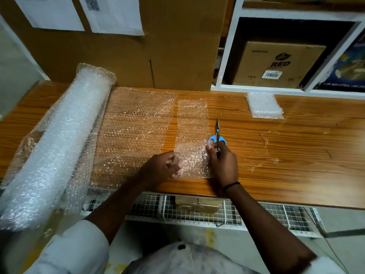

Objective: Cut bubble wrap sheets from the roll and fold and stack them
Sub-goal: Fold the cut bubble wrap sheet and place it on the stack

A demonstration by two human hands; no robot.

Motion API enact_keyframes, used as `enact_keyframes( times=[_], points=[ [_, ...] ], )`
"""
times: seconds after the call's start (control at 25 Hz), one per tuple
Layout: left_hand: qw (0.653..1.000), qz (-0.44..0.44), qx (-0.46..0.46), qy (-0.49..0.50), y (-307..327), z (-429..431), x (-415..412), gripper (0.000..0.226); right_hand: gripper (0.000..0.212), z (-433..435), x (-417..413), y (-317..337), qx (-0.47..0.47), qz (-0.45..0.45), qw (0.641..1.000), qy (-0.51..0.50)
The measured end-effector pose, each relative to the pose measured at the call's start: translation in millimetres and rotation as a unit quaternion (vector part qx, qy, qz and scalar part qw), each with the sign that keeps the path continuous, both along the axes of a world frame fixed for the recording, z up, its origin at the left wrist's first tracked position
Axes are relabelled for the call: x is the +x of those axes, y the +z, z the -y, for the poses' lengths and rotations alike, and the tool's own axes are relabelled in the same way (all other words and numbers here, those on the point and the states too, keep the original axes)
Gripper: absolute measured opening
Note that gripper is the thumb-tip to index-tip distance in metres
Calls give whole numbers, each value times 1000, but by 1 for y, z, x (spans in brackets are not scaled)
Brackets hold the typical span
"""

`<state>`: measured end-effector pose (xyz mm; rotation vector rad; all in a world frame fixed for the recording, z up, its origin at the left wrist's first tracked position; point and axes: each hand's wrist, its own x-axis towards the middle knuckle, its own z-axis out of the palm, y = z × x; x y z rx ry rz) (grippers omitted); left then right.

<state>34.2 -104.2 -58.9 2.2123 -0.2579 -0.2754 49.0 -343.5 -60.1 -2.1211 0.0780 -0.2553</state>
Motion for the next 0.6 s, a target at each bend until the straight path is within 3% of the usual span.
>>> enact_keyframes(
  times=[0.12, 0.28, 0.48, 0.6],
  points=[
    [993, 83, 62, 59, -2, 6, 1, 61, 18, -7, 17, -3, -45, -28, 998, -26],
    [934, 255, 238, 82, -10, 26, -8, 85, 24, -10, 29, -7, -151, -58, 987, -24],
    [918, 225, 326, -17, -26, 33, -6, 68, 34, -12, 26, -10, -219, -47, 974, -18],
    [912, 170, 367, -68, -33, 32, -2, 73, 41, -11, 17, -12, -293, 62, 954, -19]
  ],
)
